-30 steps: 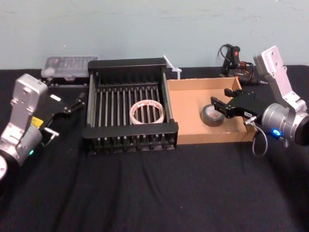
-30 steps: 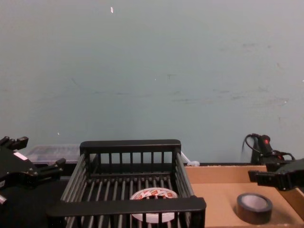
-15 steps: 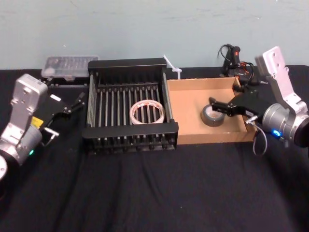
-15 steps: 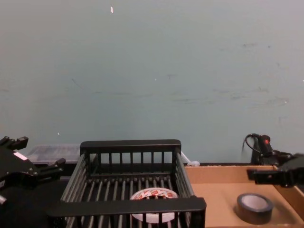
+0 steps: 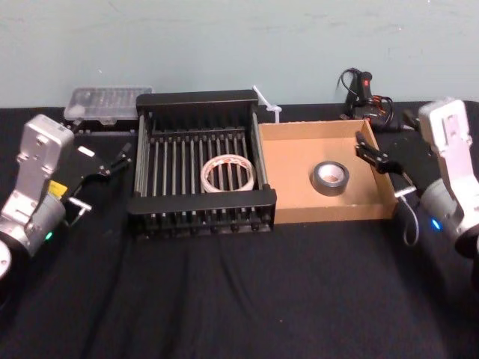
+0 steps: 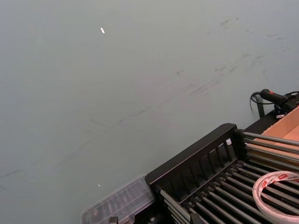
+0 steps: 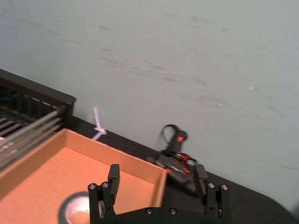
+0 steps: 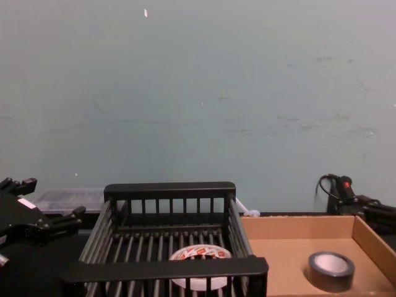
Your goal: Pick up the white tape and place it into the black box , Pick up the silver tape and place it into the brown box.
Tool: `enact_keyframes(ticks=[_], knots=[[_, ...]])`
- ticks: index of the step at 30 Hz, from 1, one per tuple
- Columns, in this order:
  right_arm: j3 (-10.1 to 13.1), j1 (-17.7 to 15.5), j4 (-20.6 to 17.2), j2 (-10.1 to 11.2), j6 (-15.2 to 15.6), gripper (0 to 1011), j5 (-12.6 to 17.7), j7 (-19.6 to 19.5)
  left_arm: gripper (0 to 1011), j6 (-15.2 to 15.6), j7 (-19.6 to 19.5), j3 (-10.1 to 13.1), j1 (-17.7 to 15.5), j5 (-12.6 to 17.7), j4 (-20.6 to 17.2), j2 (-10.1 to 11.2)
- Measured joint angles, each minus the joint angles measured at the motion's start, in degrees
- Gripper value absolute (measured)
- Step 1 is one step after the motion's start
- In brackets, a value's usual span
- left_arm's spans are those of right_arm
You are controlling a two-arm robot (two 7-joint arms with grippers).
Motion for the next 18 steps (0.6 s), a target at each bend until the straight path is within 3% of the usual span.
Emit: enact_keyframes(ticks=[4, 7, 18], knots=[[0.8, -3.3, -1.0, -0.3, -3.4, 1002, -3.9, -4.5, 1001, 0.0, 0.0, 0.0, 0.0, 0.0, 0.0, 0.0], [1.5, -5.4, -1.4, -0.4, -4.4, 1002, -5.1, -6.2, 1001, 0.0, 0.0, 0.0, 0.0, 0.0, 0.0, 0.0], [2.7, -7.6, -1.9, -1.0, -3.9, 1002, -5.1, -6.7, 1001, 0.0, 0.0, 0.0, 0.0, 0.0, 0.0, 0.0]])
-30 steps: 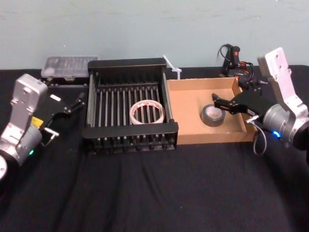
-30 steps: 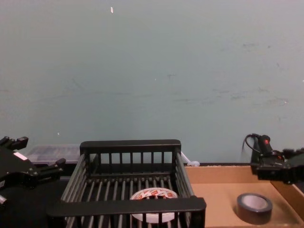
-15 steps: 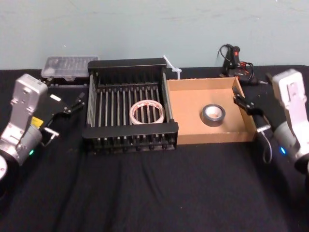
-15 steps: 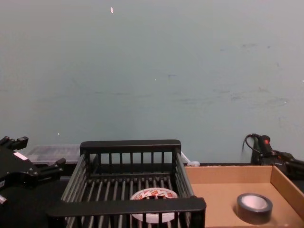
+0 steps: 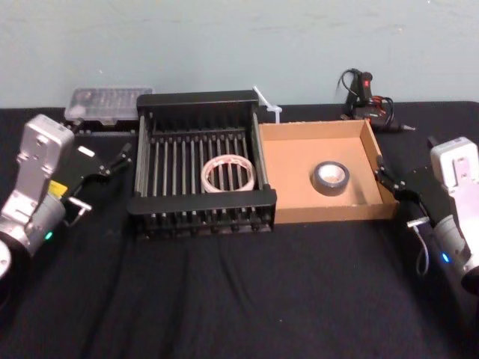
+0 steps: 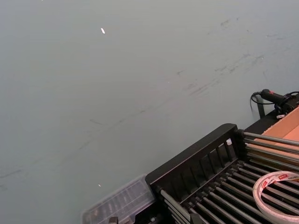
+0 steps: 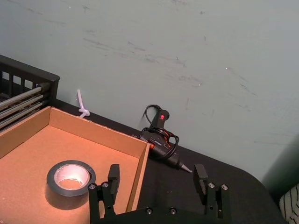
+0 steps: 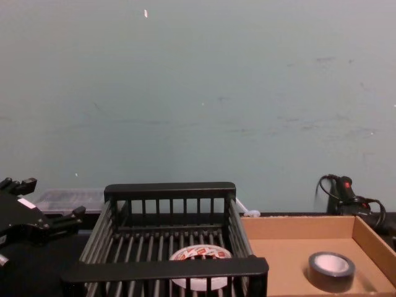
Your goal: Pick up the white tape and place it into the black box , Pick up the silver tape and place it into the brown box.
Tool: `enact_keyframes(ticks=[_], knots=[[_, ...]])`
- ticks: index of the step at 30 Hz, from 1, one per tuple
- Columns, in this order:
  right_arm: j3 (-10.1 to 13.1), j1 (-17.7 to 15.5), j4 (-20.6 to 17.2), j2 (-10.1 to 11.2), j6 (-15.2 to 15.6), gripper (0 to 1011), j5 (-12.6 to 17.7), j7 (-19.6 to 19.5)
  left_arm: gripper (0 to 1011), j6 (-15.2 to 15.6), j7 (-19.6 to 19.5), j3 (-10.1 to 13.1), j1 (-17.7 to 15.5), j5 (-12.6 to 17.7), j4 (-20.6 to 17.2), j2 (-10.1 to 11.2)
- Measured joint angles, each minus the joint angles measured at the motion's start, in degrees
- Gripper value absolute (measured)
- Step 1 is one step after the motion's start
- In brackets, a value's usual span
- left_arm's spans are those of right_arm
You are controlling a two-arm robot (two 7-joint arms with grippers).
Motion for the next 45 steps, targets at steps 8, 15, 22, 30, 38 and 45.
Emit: enact_keyframes(ticks=[8, 15, 22, 30, 38, 45], knots=[[-0.1, 0.2, 0.1, 0.0, 0.0, 1002, 0.0, 0.0, 1001, 0.0, 0.0, 0.0, 0.0, 0.0, 0.0, 0.0], [-0.2, 0.3, 0.1, 0.1, 0.0, 1002, 0.0, 0.0, 1001, 0.0, 0.0, 0.0, 0.0, 0.0, 0.0, 0.0], [-0.3, 0.3, 0.1, 0.1, 0.0, 1002, 0.0, 0.0, 1001, 0.0, 0.0, 0.0, 0.0, 0.0, 0.0, 0.0], [-0.3, 0.4, 0.1, 0.1, 0.0, 1002, 0.0, 0.0, 1001, 0.0, 0.0, 0.0, 0.0, 0.0, 0.0, 0.0], [-0.3, 0.4, 0.1, 0.1, 0.0, 1002, 0.0, 0.0, 1001, 0.0, 0.0, 0.0, 0.0, 0.0, 0.0, 0.0], [-0.3, 0.4, 0.1, 0.1, 0.0, 1002, 0.0, 0.0, 1001, 0.0, 0.0, 0.0, 0.0, 0.0, 0.0, 0.0]])
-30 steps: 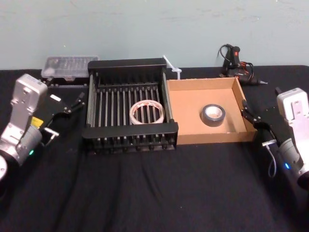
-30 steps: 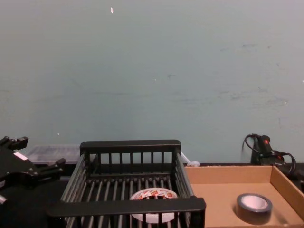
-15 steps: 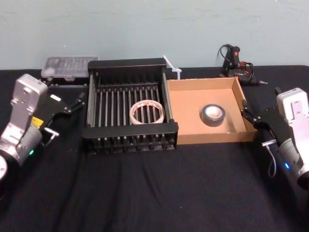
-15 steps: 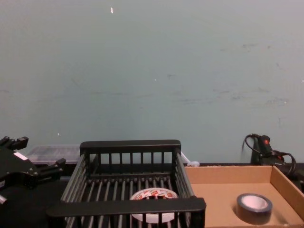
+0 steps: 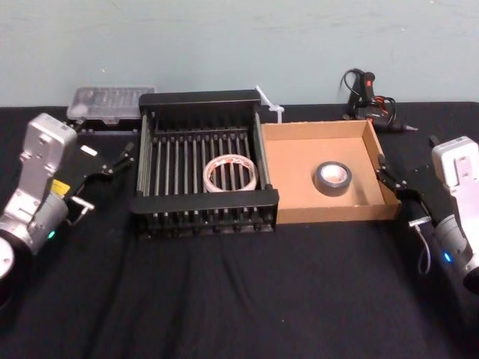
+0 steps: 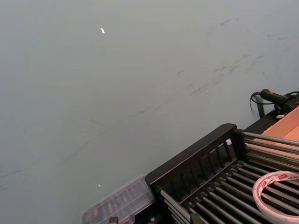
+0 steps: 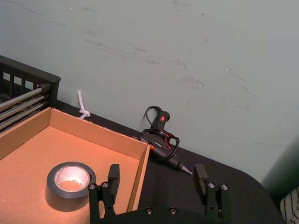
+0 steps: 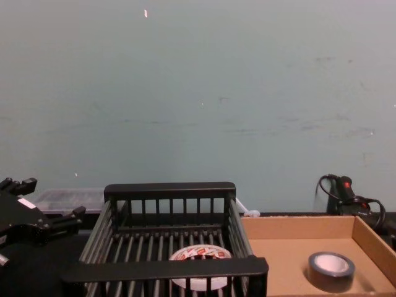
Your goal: Pick up the white tape and place it into the black box , Pick up the silver tape and place it into the brown box.
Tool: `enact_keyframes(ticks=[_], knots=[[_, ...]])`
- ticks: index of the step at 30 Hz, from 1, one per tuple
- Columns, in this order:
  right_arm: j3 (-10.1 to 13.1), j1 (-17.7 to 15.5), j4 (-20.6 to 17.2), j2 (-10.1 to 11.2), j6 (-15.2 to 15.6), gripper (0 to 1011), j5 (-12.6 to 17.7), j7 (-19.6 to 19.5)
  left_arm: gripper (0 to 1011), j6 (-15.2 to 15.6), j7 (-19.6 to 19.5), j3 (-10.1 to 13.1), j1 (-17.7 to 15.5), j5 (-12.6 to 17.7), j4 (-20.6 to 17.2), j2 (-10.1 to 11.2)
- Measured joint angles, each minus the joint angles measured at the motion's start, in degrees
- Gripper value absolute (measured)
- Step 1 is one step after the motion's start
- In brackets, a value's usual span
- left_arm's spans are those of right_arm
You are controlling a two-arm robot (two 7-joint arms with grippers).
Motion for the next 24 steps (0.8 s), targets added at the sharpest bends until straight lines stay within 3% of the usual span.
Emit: enact_keyframes(ticks=[24], knots=[[0.0, 0.0, 0.0, 0.0, 0.0, 1002, 0.0, 0.0, 1001, 0.0, 0.0, 0.0, 0.0, 0.0, 0.0, 0.0]])
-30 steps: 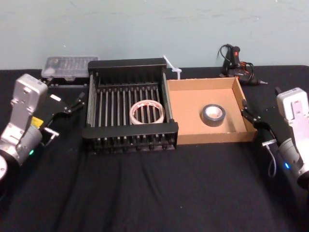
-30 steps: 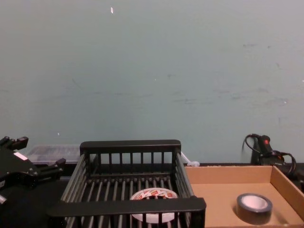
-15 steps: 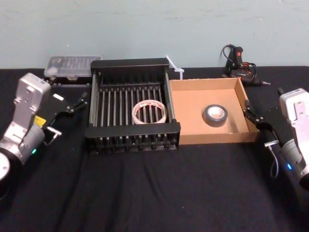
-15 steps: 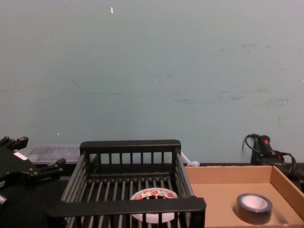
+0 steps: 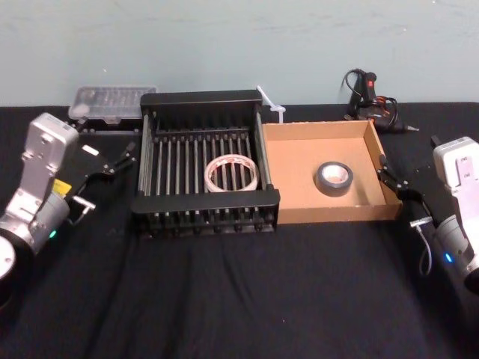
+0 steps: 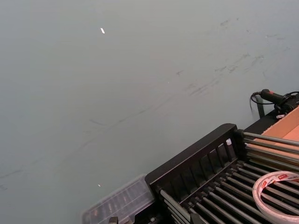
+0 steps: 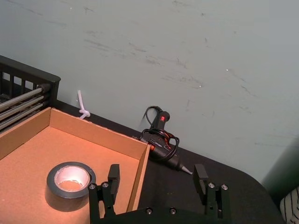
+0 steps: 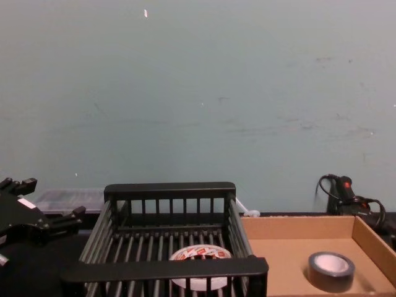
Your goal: Pick up the white tape and place it into the black box , Pick up the silver tape and place it into the brown box.
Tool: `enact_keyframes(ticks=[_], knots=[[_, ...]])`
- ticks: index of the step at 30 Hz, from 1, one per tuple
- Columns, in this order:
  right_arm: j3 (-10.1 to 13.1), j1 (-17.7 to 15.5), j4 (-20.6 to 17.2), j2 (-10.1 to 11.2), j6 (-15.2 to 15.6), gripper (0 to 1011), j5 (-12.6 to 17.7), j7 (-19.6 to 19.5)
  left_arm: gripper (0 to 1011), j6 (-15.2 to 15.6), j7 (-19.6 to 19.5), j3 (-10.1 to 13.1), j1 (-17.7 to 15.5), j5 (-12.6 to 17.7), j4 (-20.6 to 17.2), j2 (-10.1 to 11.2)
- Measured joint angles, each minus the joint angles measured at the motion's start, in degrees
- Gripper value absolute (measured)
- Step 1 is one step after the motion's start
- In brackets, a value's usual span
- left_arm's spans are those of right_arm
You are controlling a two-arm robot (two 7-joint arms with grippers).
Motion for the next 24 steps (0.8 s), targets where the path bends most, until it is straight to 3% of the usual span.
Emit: enact_keyframes(ticks=[24], knots=[[0.0, 0.0, 0.0, 0.0, 0.0, 1002, 0.0, 0.0, 1001, 0.0, 0.0, 0.0, 0.0, 0.0, 0.0, 0.0]])
